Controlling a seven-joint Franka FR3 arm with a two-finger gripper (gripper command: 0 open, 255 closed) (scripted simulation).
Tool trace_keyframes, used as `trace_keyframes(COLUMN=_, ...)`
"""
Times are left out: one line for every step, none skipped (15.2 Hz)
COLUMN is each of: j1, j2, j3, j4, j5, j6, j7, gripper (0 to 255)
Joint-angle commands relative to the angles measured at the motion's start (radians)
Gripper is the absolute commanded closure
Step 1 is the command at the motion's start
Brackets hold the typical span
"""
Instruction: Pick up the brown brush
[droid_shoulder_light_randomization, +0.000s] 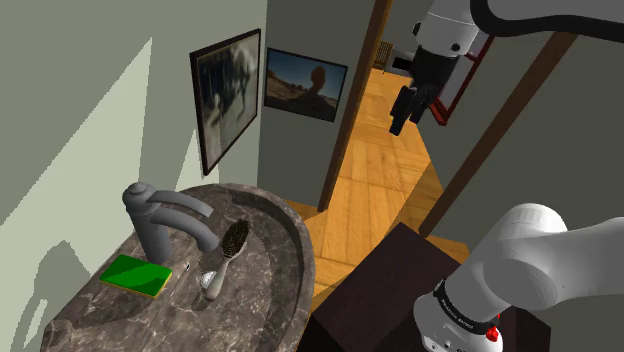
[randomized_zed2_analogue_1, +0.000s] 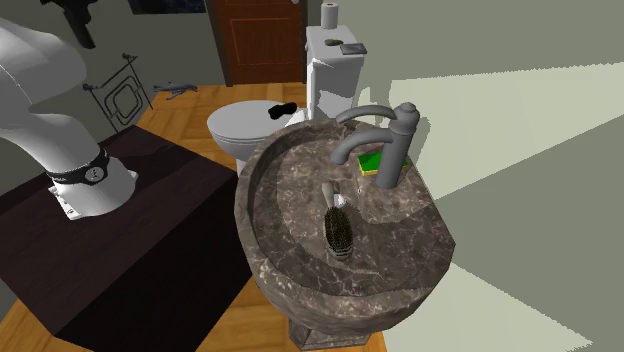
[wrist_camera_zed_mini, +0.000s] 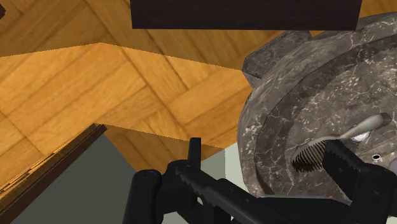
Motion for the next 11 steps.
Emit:
trace_keyframes(j1=0.000, j2=0.000, j3=0.000, j4=0.000, j5=0.000, j6=0.000, j7=0.000, gripper=0)
trace_keyframes(j1=0.001, j2=0.003, j3=0.015, j4=-0.024, j5=0.013, j6=0.025, j7=0.029, gripper=0)
trace_keyframes(j1=0.002, j2=0.008, j3=0.029, j4=-0.047, j5=0.026, j6=0.050, j7=0.058, gripper=0)
trace_keyframes(j1=0.003, j2=0.014, j3=0.044, j4=-0.069, j5=0.040, j6=0.075, j7=0.087, gripper=0)
trace_keyframes(j1=0.004, j2=0.022, j3=0.060, j4=-0.089, j5=0.053, j6=0.102, j7=0.115, gripper=0)
trace_keyframes(j1=0.006, j2=0.031, j3=0.075, j4=-0.108, j5=0.067, j6=0.129, j7=0.144, gripper=0)
trace_keyframes(j1=0.007, j2=0.043, j3=0.091, j4=-0.125, j5=0.080, j6=0.157, j7=0.172, gripper=0)
trace_keyframes(j1=0.009, j2=0.056, j3=0.107, j4=-0.141, j5=0.094, j6=0.185, j7=0.200, gripper=0)
trace_keyframes(j1=0.011, j2=0.071, j3=0.123, j4=-0.156, j5=0.107, j6=0.214, j7=0.228, gripper=0)
trace_keyframes(j1=0.013, j2=0.088, j3=0.139, j4=-0.169, j5=0.119, j6=0.243, j7=0.256, gripper=0)
trace_keyframes(j1=0.015, j2=0.107, j3=0.155, j4=-0.181, j5=0.132, j6=0.273, j7=0.284, gripper=0)
